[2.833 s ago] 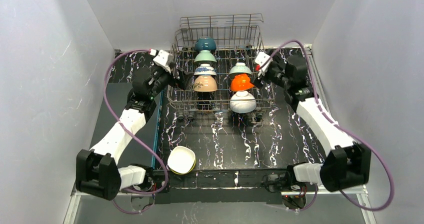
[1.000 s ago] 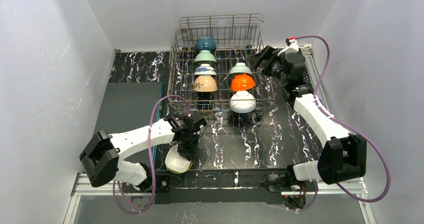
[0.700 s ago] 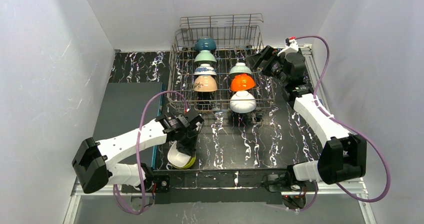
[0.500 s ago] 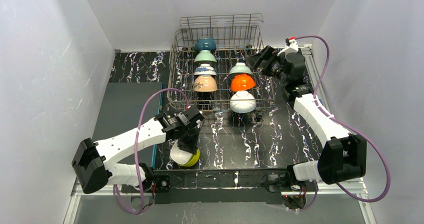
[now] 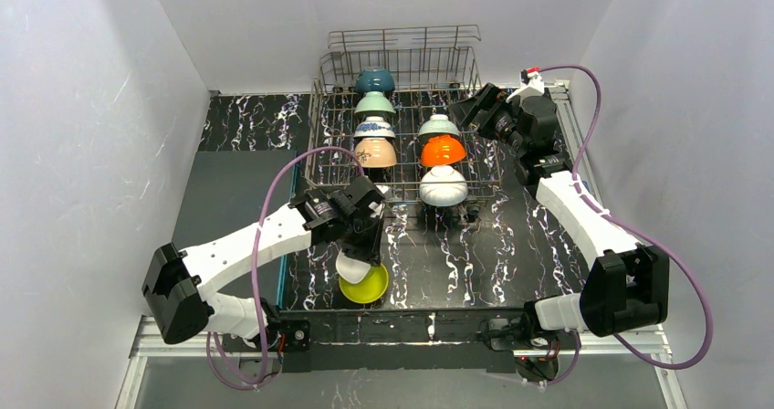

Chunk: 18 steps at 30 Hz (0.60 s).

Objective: Load the bowls into the dish rack
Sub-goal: Pick up the bowl from the center of the board.

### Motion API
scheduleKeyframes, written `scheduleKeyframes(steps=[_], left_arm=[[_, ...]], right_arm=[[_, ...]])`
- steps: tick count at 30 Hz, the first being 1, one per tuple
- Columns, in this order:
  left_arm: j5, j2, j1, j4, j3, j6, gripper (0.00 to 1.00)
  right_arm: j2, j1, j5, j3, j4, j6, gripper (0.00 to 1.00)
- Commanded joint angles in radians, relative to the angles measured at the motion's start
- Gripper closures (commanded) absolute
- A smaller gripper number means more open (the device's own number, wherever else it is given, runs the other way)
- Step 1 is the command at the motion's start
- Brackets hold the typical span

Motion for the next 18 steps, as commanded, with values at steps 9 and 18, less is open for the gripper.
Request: scheduleKeyframes(steps=[9, 18], left_arm=[[0.462, -0.043, 0.173, 0.366, 0.105, -0.016, 1.00], [0.622, 0.049, 0.387, 0.587, 0.289, -0.132, 1.00]], right_arm=[[-0.005, -0.002, -0.111, 0.012, 0.092, -0.024, 0.01], [0.001, 0.001, -0.200, 0.053, 0.063, -0.060, 0.01]])
